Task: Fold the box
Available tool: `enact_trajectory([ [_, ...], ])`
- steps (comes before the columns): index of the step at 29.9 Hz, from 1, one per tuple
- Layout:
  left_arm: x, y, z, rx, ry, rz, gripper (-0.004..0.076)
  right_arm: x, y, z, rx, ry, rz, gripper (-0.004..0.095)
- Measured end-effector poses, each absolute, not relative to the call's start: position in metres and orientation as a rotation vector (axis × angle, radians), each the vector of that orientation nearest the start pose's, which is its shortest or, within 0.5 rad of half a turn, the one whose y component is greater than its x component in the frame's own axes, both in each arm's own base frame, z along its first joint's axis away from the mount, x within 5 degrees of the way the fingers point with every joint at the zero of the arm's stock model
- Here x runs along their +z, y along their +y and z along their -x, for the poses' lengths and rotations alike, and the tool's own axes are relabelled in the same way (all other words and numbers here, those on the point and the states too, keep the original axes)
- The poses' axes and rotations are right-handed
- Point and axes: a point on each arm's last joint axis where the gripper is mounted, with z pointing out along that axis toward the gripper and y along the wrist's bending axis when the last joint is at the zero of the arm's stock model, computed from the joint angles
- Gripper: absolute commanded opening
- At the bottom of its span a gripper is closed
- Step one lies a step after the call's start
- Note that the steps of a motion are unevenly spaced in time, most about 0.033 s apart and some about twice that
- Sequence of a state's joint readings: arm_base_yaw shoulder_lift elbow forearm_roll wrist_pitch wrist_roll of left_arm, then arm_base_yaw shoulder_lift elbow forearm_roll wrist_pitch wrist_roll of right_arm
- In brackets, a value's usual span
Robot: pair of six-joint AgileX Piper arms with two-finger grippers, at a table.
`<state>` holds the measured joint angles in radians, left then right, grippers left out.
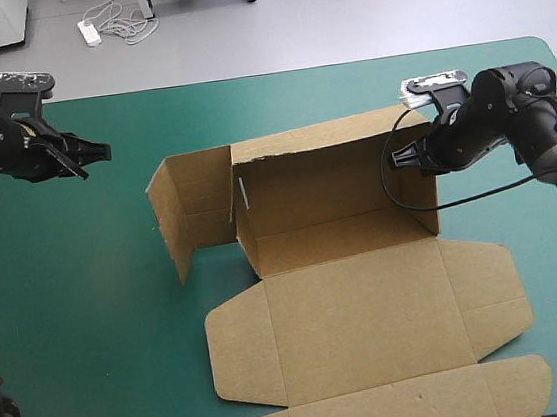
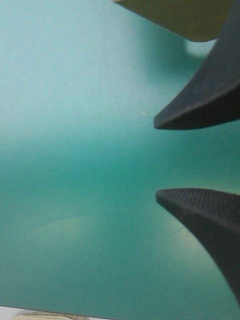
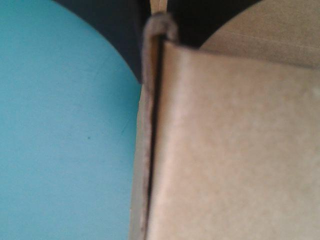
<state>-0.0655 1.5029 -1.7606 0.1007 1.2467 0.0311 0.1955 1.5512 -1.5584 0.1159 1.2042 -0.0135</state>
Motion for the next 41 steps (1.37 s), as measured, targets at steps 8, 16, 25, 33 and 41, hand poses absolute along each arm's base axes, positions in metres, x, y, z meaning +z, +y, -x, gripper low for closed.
enact_trajectory([
  [8,0.434,-0.02,-0.312,0.005,2.493,-0.156,0.0284,0.356,0.077,-0.345,0.196,2.744,0.204,-0.0017],
  [16,0.433,-0.022,-0.312,-0.028,2.494,-0.167,0.0284,0.337,0.084,-0.378,0.216,2.77,0.181,0.0001],
  [25,0.433,-0.022,-0.312,-0.028,2.493,-0.171,0.028,0.335,0.087,-0.399,0.208,2.713,0.213,0.0257],
  [33,0.433,-0.022,-0.312,-0.021,2.492,-0.195,0.0279,0.356,0.089,-0.404,0.212,2.644,0.231,0.0668],
  [41,0.433,-0.022,-0.312,-0.019,2.491,-0.203,0.0279,0.374,0.085,-0.387,0.197,2.588,0.24,0.0673],
])
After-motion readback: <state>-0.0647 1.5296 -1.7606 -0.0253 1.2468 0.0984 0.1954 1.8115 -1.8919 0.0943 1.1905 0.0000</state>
